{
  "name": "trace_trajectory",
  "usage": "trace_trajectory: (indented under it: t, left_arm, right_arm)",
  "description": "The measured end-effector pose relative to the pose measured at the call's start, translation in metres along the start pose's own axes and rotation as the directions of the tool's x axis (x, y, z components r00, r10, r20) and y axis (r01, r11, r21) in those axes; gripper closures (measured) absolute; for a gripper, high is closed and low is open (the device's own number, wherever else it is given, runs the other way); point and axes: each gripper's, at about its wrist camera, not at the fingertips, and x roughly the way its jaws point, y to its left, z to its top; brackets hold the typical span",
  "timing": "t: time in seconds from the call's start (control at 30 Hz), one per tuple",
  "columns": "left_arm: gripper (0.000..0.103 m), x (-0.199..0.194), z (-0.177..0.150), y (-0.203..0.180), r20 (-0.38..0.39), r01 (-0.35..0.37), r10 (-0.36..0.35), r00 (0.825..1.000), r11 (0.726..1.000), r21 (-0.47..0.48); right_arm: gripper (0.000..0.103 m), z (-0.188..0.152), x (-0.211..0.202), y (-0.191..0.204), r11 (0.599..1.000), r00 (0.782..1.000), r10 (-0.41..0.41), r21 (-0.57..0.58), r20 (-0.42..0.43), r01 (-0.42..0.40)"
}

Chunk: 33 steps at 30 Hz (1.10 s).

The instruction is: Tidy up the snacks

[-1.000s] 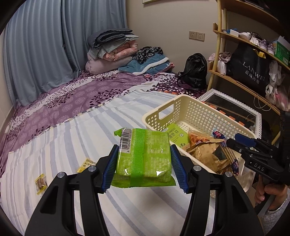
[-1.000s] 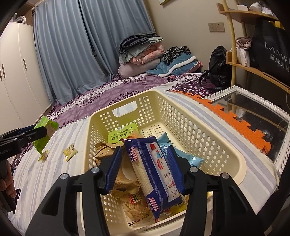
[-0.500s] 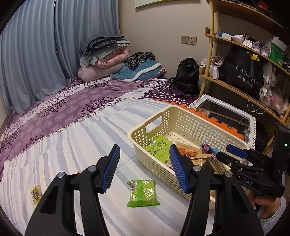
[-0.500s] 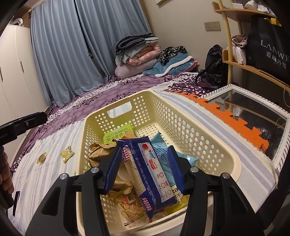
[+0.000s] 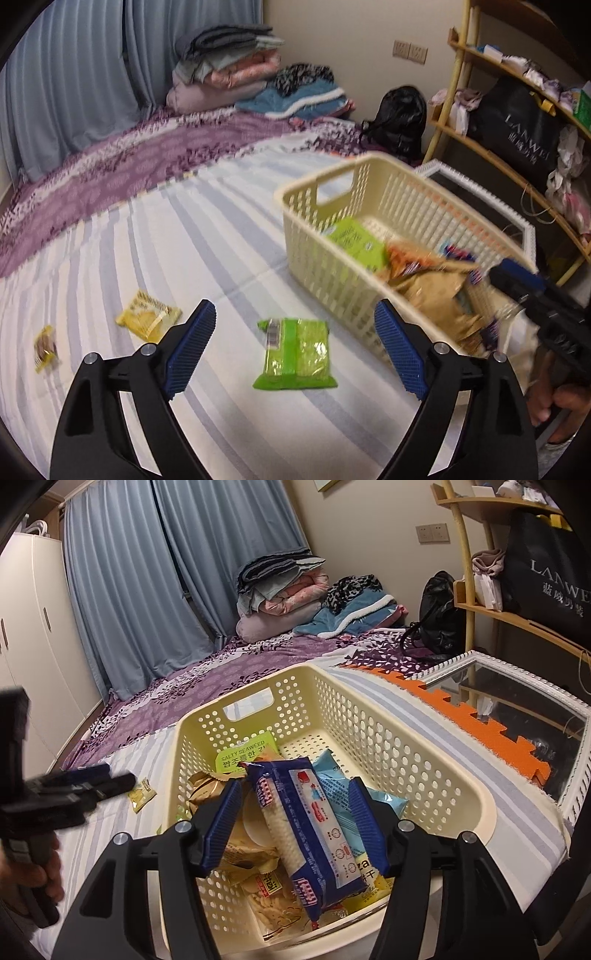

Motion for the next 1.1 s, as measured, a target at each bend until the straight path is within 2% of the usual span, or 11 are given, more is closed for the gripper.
trace_trajectory:
  t: [0.2,0.5,0.6,0.67,0.73,0.87,1.1]
  left_arm:
    - [0.014,0.046,-0.025,0.010,-0.102,-0.007,0.004,0.995,1.000,-0.023]
    - [0.014,0.075,-0.036,0.010,-0.158,0.006,-0.010,0.987,1.000,-0.029]
    - [0.015,0.079,-0.037,0.009,-0.157,0.002,-0.006,0.988,1.000,-0.023]
    - [0.032,0.082,-0.038,0.008,-0.159,-0.002,-0.001,0.987,1.000,-0.014]
    - [0.044,0.083,-0.039,0.007,-0.160,0.014,-0.016,0.987,1.000,-0.015]
    - [0.044,0.073,-0.038,0.001,-0.134,-0.011,0.014,0.991,1.000,0.023]
    - [0.044,0.038,-0.021,0.004,-0.054,-0.027,0.027,0.998,1.000,0.006]
  right_arm:
    - [0.038,0.001,-0.003,0.000,1.000,1.000,0.001,-0.003,0.009,-0.001]
    - [0.038,0.000,0.002,-0.001,1.000,1.000,-0.004,-0.001,0.000,0.004]
    - [0.038,0.000,0.002,0.000,1.000,1.000,-0.002,-0.004,0.000,0.002]
    - [0.037,0.000,0.002,0.000,1.000,1.000,-0.003,-0.003,0.000,0.003]
    - [0.037,0.000,0.003,0.001,1.000,1.000,0.001,-0.002,0.000,-0.001]
    - [0.037,0.000,0.004,0.001,1.000,1.000,0.002,0.000,0.001,-0.002]
    - [0.037,0.001,0.002,0.002,1.000,1.000,0.011,0.003,0.007,-0.011]
